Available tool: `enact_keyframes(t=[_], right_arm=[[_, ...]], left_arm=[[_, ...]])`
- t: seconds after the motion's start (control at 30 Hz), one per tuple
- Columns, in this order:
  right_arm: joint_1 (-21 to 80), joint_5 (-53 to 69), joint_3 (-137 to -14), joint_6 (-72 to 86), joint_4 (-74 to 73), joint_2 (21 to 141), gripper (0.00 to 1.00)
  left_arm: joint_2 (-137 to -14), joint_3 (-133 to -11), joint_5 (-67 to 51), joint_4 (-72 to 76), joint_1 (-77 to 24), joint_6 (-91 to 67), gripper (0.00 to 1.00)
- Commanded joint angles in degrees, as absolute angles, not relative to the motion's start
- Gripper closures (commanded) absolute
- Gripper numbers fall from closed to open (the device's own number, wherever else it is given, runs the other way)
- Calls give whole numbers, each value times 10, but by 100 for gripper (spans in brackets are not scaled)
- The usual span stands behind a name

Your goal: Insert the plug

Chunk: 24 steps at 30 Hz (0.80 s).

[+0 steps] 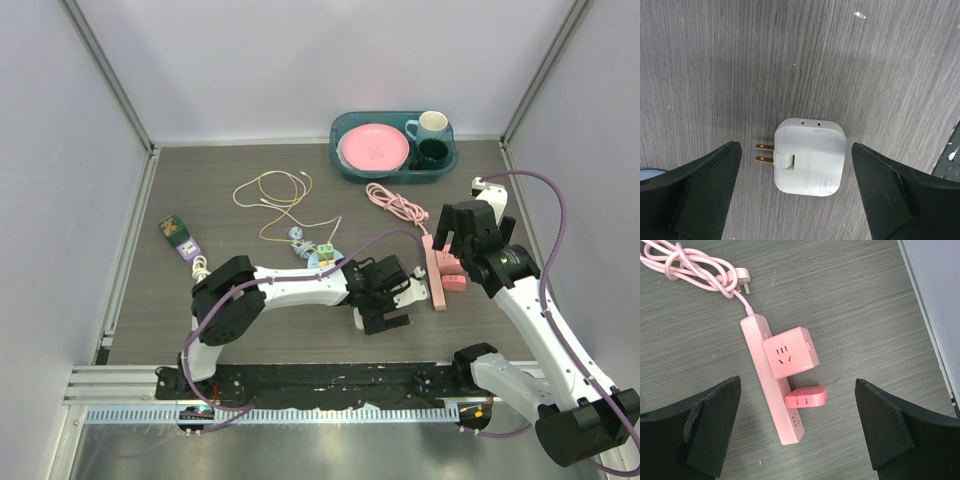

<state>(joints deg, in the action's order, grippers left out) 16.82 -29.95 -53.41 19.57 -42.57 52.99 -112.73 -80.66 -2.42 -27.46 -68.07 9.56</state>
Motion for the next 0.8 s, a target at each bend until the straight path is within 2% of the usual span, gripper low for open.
enact_keyframes(t=[0.0,0.2,0.33,0.6,0.7,0.77], right_arm=[[163,-318,-535,170,-413,533,0],[163,-316,-532,170,-408,529,0],[161,-313,-526,173,-407,526,1],[161,-300,-533,175,-403,534,1],[161,-293,-534,177,-403,536,1],[161,-287,-534,176,-400,534,1]], left_arm=[[-1150,-856,-5,-326,-683,108,5],[-1179,-885,-5,-381,-685,108,6],[-1184,-885,-12,-394,-686,108,11],[-1182,-894,-6,-417,-688,108,10],[-1183,-896,-13,-414,-688,104,13],[-1178,-897,-18,-410,-688,100,19]])
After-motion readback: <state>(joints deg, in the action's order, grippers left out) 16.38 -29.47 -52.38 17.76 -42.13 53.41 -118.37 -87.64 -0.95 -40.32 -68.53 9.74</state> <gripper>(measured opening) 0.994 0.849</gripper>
